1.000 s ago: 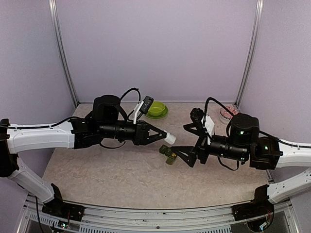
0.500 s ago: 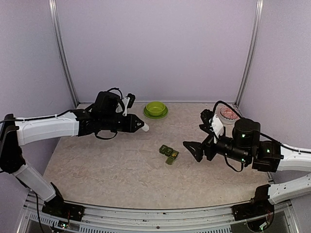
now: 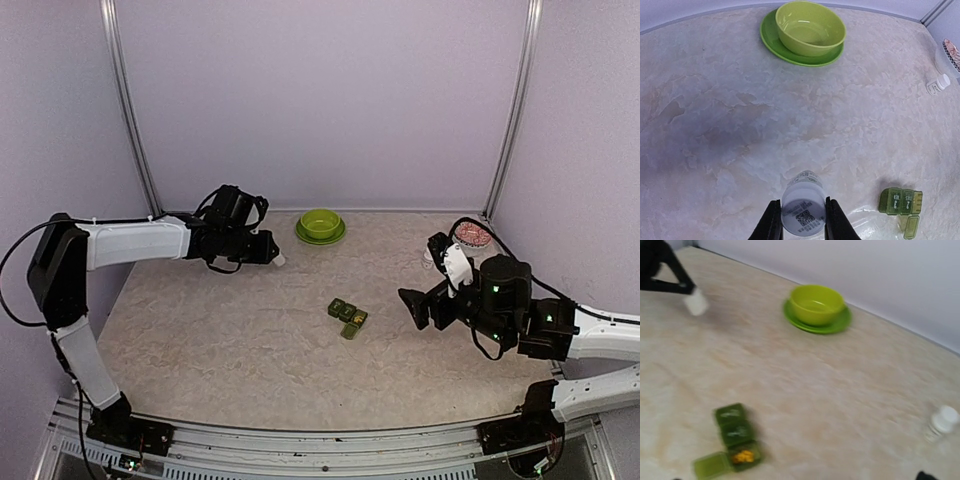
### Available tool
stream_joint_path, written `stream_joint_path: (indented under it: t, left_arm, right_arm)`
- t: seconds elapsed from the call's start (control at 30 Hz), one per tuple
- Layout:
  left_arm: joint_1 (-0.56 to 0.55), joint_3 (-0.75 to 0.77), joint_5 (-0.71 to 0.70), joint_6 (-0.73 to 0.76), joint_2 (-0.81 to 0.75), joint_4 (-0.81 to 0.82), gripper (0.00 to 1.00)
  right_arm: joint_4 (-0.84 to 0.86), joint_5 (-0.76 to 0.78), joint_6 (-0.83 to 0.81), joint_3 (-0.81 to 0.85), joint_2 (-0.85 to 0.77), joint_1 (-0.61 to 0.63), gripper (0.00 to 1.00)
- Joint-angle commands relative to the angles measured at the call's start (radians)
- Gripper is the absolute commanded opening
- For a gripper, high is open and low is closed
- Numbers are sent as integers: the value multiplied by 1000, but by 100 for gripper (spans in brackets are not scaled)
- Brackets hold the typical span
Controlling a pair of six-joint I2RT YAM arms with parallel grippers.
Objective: Sort the pills into containers
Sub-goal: Place the pill bottle at the center of the board.
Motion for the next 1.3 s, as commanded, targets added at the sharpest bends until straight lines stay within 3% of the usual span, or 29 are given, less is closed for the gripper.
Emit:
stream_joint_path:
  t: [0.0, 0.37, 0.67, 1.07, 1.27]
  left_arm:
    - [24, 74, -53, 33, 64, -35, 13]
    - [135, 194, -120, 67, 220, -95, 11]
    - [162, 295, -218, 105, 324, -168, 11]
    - [181, 306, -214, 104, 371, -170, 15]
    - [183, 316, -211, 105, 376, -173, 31]
  right_arm:
    - [-9, 84, 43, -33, -12, -38, 100]
    - [10, 65, 57, -66, -18, -82, 100]
    - [12, 54, 64, -68, -11, -84, 100]
    - [17, 40, 73, -66, 5, -87, 100]
    - [20, 32, 74, -62, 16, -86, 100]
